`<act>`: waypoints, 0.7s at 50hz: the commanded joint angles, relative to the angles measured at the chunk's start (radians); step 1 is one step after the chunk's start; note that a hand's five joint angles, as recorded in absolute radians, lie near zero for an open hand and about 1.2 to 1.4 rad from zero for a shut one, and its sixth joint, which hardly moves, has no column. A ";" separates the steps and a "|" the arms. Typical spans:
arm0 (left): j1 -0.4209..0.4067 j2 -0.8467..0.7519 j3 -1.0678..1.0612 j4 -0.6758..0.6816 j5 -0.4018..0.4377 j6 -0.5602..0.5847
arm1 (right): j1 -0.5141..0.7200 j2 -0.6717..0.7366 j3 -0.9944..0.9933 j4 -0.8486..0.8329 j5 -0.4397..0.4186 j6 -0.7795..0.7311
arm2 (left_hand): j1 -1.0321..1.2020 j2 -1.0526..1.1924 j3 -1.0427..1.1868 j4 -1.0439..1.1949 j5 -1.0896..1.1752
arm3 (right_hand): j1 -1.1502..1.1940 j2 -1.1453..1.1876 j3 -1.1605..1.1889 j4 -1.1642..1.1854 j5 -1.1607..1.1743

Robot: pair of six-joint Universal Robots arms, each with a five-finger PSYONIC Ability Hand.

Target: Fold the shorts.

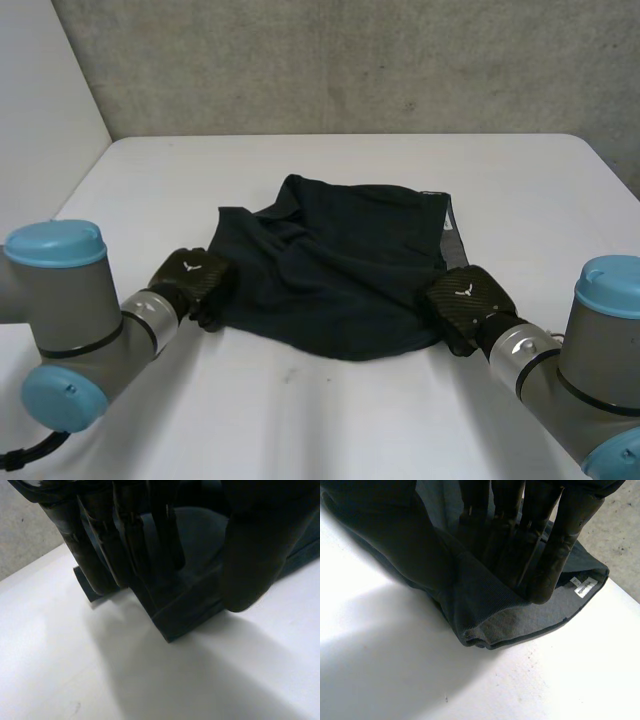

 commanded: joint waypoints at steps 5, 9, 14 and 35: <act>-0.018 0.010 -0.008 -0.014 -0.001 0.000 | 0.001 -0.018 -0.009 0.001 0.003 0.001 | 0.621 0.630 0.630 0.637 0.643 | 0.449 0.222 0.205 0.206 0.250; -0.025 0.004 -0.011 -0.021 -0.001 0.000 | 0.001 -0.024 -0.010 0.002 0.003 0.000 | 0.369 0.378 0.378 0.385 0.391 | 0.449 0.222 0.205 0.206 0.250; -0.027 0.000 -0.008 -0.021 -0.006 0.005 | -0.001 -0.024 -0.010 0.016 0.003 0.000 | 0.172 0.181 0.182 0.188 0.194 | 0.449 0.222 0.205 0.206 0.250; -0.025 0.091 -0.005 -0.031 -0.093 0.106 | 0.001 -0.049 -0.039 0.077 0.008 -0.011 | 0.641 0.650 0.650 0.657 0.663 | 0.449 0.222 0.205 0.206 0.250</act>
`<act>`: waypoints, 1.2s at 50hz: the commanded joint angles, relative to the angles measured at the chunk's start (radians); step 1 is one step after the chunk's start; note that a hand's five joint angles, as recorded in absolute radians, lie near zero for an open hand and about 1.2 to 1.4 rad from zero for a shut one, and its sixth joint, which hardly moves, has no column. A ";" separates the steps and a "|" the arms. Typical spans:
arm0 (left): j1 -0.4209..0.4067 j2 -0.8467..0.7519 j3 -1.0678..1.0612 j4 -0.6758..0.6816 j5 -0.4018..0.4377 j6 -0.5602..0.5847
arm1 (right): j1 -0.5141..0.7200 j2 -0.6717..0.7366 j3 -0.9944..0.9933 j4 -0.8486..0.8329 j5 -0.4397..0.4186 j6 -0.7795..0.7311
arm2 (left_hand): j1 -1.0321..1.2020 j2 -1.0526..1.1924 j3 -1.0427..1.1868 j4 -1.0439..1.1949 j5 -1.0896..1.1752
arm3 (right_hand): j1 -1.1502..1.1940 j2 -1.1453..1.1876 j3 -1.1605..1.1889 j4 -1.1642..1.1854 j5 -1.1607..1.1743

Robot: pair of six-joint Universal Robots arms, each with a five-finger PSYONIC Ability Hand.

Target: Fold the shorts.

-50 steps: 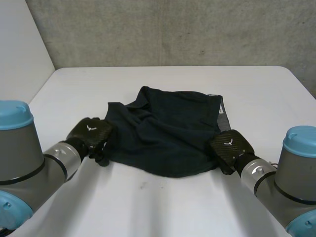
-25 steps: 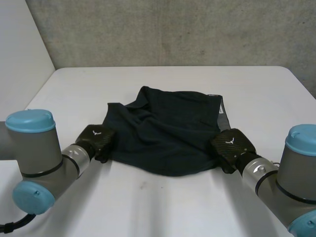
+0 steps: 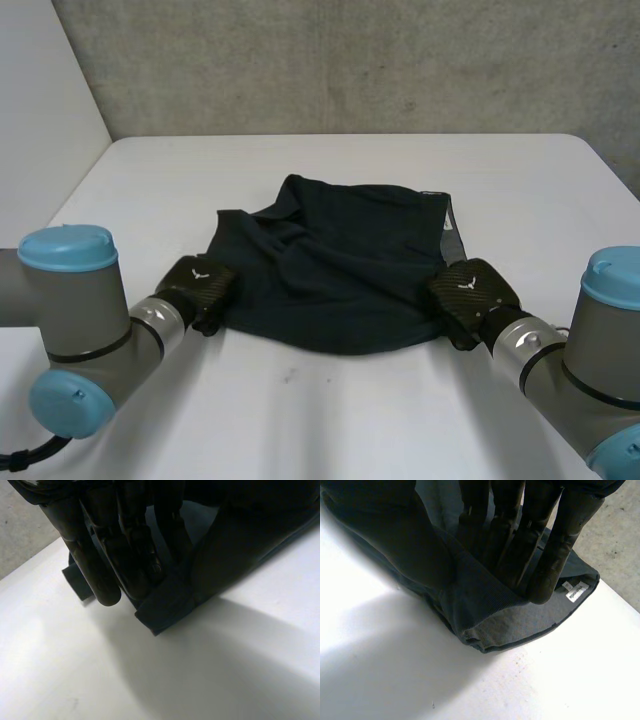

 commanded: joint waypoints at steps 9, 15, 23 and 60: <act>-0.015 0.517 -0.018 -0.207 -0.116 0.013 | -0.002 -0.261 -0.151 0.314 0.009 -0.003 | 0.254 0.204 0.211 0.201 0.250 | 0.449 0.222 0.205 0.206 0.250; -0.015 0.757 -0.016 -0.374 -0.115 0.013 | -0.002 -0.416 -0.240 0.481 0.006 -0.013 | 0.254 0.204 0.211 0.201 0.250 | 0.449 0.222 0.205 0.206 0.250; -0.017 0.895 -0.032 -0.480 -0.113 0.009 | -0.002 -0.510 -0.278 0.573 -0.006 -0.013 | 0.254 0.204 0.211 0.201 0.250 | 0.449 0.222 0.205 0.206 0.250; -0.058 -0.013 0.619 -0.185 -0.211 0.081 | 0.016 0.105 -0.662 0.356 0.189 -0.128 | 0.254 0.204 0.211 0.201 0.250 | 0.449 0.222 0.205 0.206 0.250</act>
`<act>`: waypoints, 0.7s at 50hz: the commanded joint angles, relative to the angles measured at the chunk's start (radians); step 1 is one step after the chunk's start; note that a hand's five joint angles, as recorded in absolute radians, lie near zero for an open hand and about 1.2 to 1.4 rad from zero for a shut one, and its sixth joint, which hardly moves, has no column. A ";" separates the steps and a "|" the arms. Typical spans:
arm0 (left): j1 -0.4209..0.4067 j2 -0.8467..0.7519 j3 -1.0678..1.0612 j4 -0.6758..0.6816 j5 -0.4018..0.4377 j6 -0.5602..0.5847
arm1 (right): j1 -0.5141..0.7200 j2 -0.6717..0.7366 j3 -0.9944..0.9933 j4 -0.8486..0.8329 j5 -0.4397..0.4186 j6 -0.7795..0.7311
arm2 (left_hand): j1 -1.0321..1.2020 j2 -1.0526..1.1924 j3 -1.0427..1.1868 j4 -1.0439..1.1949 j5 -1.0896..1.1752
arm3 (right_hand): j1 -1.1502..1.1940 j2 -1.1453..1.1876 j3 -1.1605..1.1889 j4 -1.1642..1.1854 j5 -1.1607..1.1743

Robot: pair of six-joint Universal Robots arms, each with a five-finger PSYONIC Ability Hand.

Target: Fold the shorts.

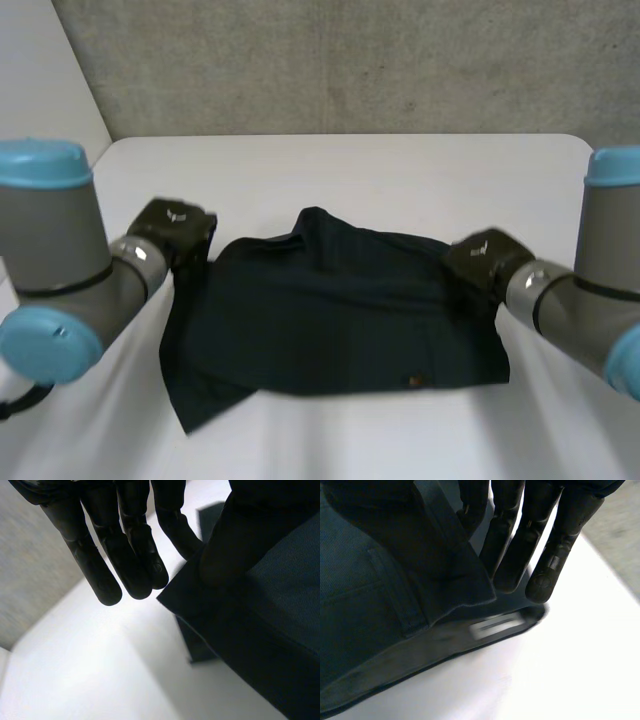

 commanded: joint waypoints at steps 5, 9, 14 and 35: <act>-0.045 -0.096 0.663 0.193 -0.128 0.143 | 0.018 0.041 -0.513 -0.364 0.094 0.014 | 0.254 0.198 0.206 0.196 0.250 | 0.435 0.215 0.202 0.204 0.235; -0.073 -0.066 0.763 0.373 -0.154 0.156 | 0.024 -0.025 -0.568 -0.581 0.106 0.019 | 0.254 0.198 0.206 0.196 0.250 | 0.435 0.215 0.202 0.204 0.235; -0.114 0.025 0.697 0.442 -0.151 0.156 | 0.053 -0.048 -0.568 -0.617 0.121 0.020 | 0.254 0.198 0.206 0.196 0.250 | 0.435 0.215 0.202 0.204 0.235; -0.090 -0.019 0.025 0.470 -0.147 0.143 | 0.078 0.136 -0.219 -0.499 0.110 0.011 | 0.254 0.198 0.206 0.196 0.250 | 0.435 0.215 0.202 0.204 0.235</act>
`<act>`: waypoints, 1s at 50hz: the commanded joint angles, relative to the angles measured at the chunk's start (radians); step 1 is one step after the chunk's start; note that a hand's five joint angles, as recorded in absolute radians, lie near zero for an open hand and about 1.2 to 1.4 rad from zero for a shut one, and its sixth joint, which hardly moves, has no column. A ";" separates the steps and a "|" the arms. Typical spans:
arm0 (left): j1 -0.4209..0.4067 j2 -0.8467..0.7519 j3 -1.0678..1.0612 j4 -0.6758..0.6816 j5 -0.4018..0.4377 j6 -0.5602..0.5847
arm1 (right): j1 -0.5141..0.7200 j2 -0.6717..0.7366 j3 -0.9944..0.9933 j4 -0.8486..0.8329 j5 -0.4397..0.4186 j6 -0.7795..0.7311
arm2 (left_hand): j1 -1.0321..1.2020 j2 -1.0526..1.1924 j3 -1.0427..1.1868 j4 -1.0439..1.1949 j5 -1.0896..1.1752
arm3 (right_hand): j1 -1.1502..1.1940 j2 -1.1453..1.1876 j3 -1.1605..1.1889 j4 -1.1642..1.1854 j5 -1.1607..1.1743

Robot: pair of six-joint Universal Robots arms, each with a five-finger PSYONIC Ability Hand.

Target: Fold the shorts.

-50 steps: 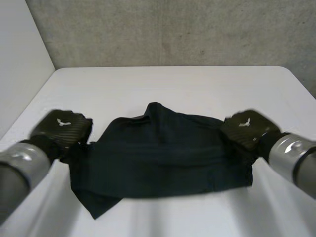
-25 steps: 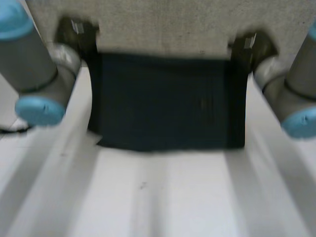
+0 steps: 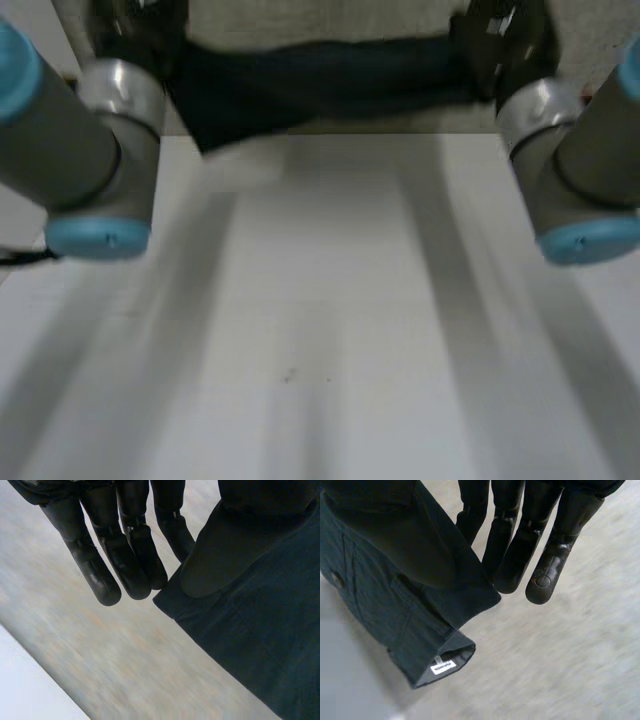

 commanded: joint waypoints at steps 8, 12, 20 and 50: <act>-0.015 -0.228 -0.359 0.016 -0.002 -0.003 | 0.030 0.243 0.183 0.077 -0.006 -0.045 | 0.254 0.197 0.205 0.195 0.236 | 0.435 0.215 0.202 0.204 0.229; -0.017 -0.193 -0.420 0.002 -0.004 0.003 | 0.024 0.210 0.227 0.181 -0.006 -0.040 | 0.254 0.197 0.205 0.195 0.236 | 0.435 0.215 0.202 0.204 0.229; -0.017 0.051 -0.514 -0.129 0.001 0.010 | 0.016 0.058 0.318 0.310 -0.006 -0.034 | 0.254 0.197 0.205 0.195 0.236 | 0.435 0.215 0.202 0.204 0.229; -0.066 0.540 -0.661 -0.851 0.179 0.013 | -0.108 -0.452 0.627 0.902 -0.287 -0.257 | 0.254 0.197 0.205 0.195 0.236 | 0.435 0.215 0.202 0.204 0.229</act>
